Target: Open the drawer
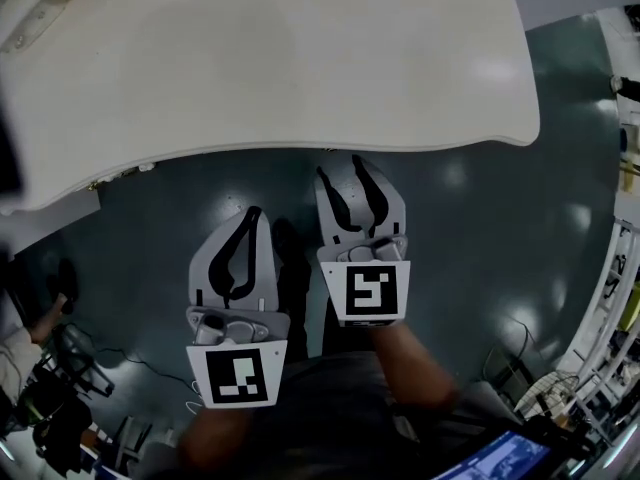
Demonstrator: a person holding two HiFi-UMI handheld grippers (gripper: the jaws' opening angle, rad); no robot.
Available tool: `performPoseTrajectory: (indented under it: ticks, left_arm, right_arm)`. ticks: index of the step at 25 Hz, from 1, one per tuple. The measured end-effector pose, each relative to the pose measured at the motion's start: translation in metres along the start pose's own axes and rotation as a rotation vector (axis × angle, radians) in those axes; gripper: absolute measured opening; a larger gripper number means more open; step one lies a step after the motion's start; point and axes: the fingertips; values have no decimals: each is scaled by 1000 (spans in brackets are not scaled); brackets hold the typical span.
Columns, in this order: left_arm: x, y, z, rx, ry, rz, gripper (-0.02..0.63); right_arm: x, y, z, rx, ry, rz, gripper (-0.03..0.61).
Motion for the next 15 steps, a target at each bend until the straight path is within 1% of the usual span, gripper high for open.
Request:
performPoseTrajectory:
  ticks: [2,6,9,15]
  left_arm:
    - [-8,6,-2,0,11,10,15]
    - [-28,32,1,0,38,20,15]
    - [-25,36,1,4,41,24,15]
    - [-28,37,10,3,46,33,15]
  right_arm:
    - [-5,0,-9,-15,14,-1,167]
    - [-9,7,-32,-68,26,-33,167]
    - [-8,1,-36,-78,39,-43,167]
    - [-4,3,-35,-95,27,-63,167]
Point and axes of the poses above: the fingertips, and each gripper's own axes: z backward along the fingers, y to its left, x out of its top, and after that the axes turned 7 degrees about y, right-handed
